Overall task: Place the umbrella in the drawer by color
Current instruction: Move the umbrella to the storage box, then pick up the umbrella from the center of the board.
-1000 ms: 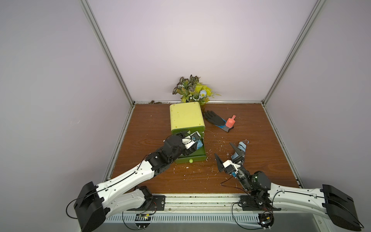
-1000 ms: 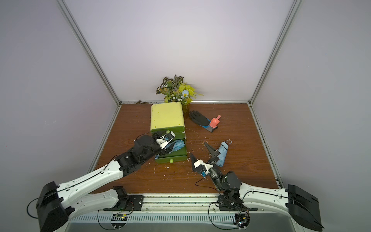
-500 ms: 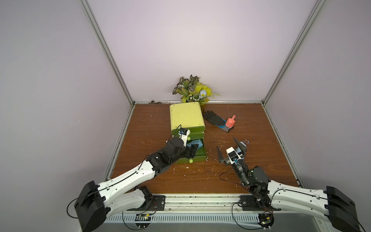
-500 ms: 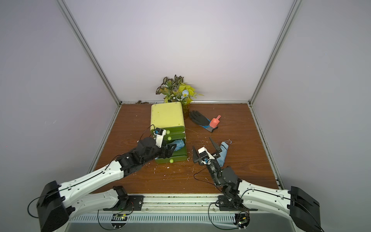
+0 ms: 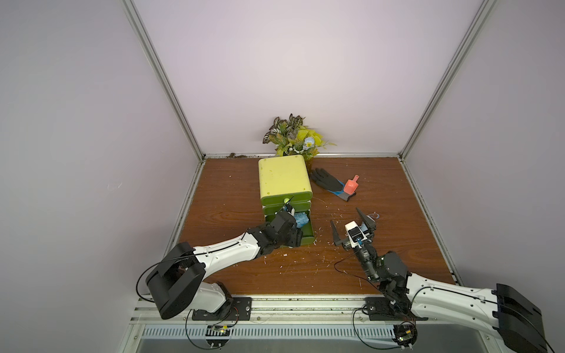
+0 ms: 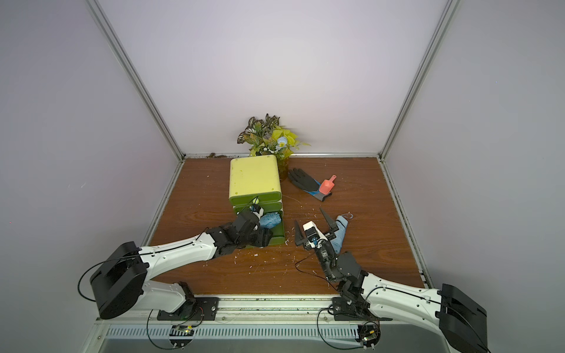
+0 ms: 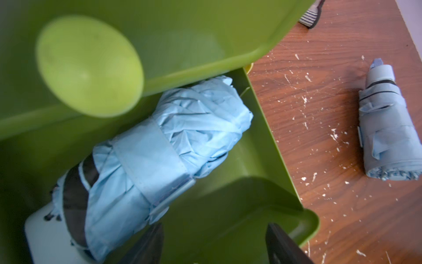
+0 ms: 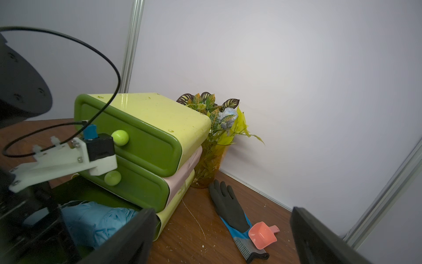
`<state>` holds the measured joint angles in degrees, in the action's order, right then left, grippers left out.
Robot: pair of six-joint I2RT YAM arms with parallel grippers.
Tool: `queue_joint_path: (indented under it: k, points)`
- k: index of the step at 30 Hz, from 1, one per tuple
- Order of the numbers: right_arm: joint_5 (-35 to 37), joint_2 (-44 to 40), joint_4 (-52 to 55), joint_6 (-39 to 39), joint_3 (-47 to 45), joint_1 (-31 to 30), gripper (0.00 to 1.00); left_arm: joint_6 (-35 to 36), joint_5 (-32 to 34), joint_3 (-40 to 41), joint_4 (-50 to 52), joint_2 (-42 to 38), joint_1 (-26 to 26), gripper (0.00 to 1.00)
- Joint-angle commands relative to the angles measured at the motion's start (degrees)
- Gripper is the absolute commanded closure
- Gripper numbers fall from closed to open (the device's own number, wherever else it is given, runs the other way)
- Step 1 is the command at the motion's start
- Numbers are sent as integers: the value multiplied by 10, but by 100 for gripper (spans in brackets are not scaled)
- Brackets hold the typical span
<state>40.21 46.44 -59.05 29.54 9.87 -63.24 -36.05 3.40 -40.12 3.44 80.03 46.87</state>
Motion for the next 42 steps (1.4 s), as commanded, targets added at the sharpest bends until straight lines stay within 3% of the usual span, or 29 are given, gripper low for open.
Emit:
queue_joint_path:
  k: [1,13,15,20,24,26,31,33,38,42]
  points:
    - [2,-1,-23,-9,8,1,1,1,48,4,11,30,-4,25]
    - [-2,-8,-22,-10,4,2,1,52,177,-61,15,93,-16,18]
    - [-1,-8,-22,-11,3,2,1,56,165,-59,5,89,-17,17]
    - [8,-4,-22,-39,5,8,1,54,58,-35,-63,45,-9,18]
    - [54,-7,50,-169,25,32,1,45,2,-21,-98,-23,0,18]
    - [68,-25,188,-314,58,52,1,45,-19,-15,-103,-62,1,18]
    - [-22,-57,470,-552,108,154,1,55,-45,-6,-71,-185,1,16]
    - [-34,-52,527,-604,108,179,2,78,-42,-8,-44,-236,1,14]
    - [-106,-31,578,-645,80,223,1,160,5,-30,60,-346,-1,7]
    - [-167,7,611,-671,82,261,1,179,31,-31,97,-417,0,0]
